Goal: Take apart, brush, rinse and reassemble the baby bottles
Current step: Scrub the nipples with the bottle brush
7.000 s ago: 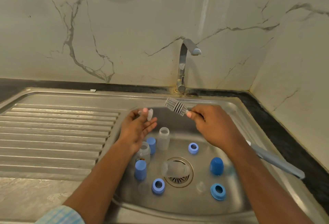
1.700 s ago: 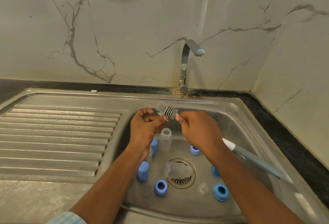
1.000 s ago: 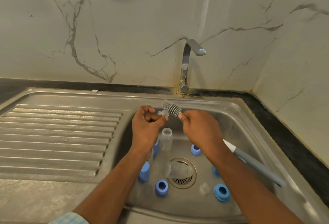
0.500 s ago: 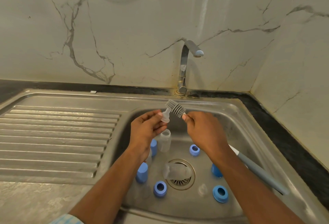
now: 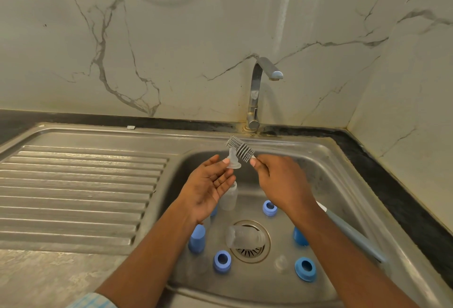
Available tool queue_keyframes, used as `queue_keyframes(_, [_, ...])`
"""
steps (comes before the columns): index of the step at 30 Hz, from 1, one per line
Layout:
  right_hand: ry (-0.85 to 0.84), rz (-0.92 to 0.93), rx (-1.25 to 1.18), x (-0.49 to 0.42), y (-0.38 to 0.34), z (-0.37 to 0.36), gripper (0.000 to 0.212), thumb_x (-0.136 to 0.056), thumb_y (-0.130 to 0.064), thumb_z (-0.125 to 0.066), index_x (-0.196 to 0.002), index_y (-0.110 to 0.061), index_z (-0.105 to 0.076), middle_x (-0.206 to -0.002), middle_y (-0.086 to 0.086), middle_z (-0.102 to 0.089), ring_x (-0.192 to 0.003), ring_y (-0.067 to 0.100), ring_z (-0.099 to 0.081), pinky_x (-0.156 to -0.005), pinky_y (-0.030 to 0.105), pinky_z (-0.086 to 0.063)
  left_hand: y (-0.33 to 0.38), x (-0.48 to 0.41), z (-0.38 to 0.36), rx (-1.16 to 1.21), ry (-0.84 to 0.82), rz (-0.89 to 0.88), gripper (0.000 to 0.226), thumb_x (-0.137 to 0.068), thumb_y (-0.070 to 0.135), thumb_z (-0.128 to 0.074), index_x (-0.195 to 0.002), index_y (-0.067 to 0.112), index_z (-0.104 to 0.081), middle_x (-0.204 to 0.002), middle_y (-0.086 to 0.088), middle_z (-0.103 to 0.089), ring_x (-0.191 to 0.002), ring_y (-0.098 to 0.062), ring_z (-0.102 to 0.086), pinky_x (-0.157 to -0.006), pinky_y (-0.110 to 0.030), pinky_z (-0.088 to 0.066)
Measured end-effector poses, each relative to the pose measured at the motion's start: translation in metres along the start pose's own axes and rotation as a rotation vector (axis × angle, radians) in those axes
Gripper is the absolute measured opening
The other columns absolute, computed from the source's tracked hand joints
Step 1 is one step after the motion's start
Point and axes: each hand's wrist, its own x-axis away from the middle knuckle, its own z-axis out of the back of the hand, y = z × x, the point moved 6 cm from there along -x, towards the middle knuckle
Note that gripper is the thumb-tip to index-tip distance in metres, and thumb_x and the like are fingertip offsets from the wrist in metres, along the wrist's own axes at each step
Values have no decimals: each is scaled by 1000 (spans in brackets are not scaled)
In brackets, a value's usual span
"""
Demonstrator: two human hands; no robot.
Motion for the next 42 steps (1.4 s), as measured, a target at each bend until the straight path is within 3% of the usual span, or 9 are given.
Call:
queue_keyframes(8, [43,15,24,0,2,2,28,-103,-41,-39,-84,-27,-53,-73,-5,-57,-69,17,-55,-63,33,-46,2,-5,11,-50,85,-43,34,-87,5,-69,-122,4,-65,-99,-11,-77,-79,-13,-75,-65,-21,-59])
queue_keyframes(13, [-14,58,28,1,-4,-7,29,-103,-42,-40,-84,-27,-55,-64,-9,-47,-54,9,-42,-50,24,-27,2,-6,12,-41,89,-56,36,-85,2,-70,-121,6,-64,-102,-8,-76,-85,-14,-74,-66,-21,-59])
queue_keyframes(20, [-27,56,-6,1,-1,-8,29,-103,-42,-41,-86,-25,-58,-58,-10,-43,-53,8,-44,-53,25,-32,2,-9,12,-22,63,-24,13,-91,15,-66,-103,11,-70,-82,-3,-74,-67,-9,-69,-60,-22,-58])
queue_keyframes(25, [-20,99,-7,1,-5,-6,27,-102,-42,-43,-84,-28,-57,-61,-10,-45,-54,9,-43,-53,25,-30,2,-10,21,28,172,-76,34,-89,1,-68,-120,12,-59,-87,-9,-77,-73,-16,-74,-60,-25,-59])
queue_keyframes(29, [-110,140,1,5,-14,-15,27,-102,-41,-43,-79,-30,-51,-60,-8,-46,-58,12,-47,-53,27,-30,4,-11,24,38,188,-119,40,-90,-1,-65,-129,5,-56,-88,-10,-76,-76,-17,-75,-60,-24,-58])
queue_keyframes(33, [-23,-6,75,-4,-3,-8,29,-103,-43,-40,-90,-26,-61,-70,-7,-52,-64,16,-49,-60,28,-33,6,-8,13,-31,127,-185,45,-83,-6,-71,-122,9,-55,-91,-11,-76,-81,-21,-75,-67,-25,-59])
queue_keyframes(38, [1,-75,113,-4,-1,-6,31,-104,-41,-37,-92,-23,-60,-73,-4,-54,-66,20,-48,-61,30,-34,12,-5,9,-150,173,-290,38,-79,-8,-75,-106,13,-57,-88,-11,-76,-81,-23,-75,-67,-25,-58])
queue_keyframes(42, [-72,15,57,2,-9,-9,32,-103,-43,-38,-85,-25,-57,-69,-4,-55,-67,21,-54,-59,32,-38,14,-3,15,-259,271,-368,34,-81,-10,-73,-99,13,-55,-77,-8,-73,-80,-26,-73,-70,-31,-59])
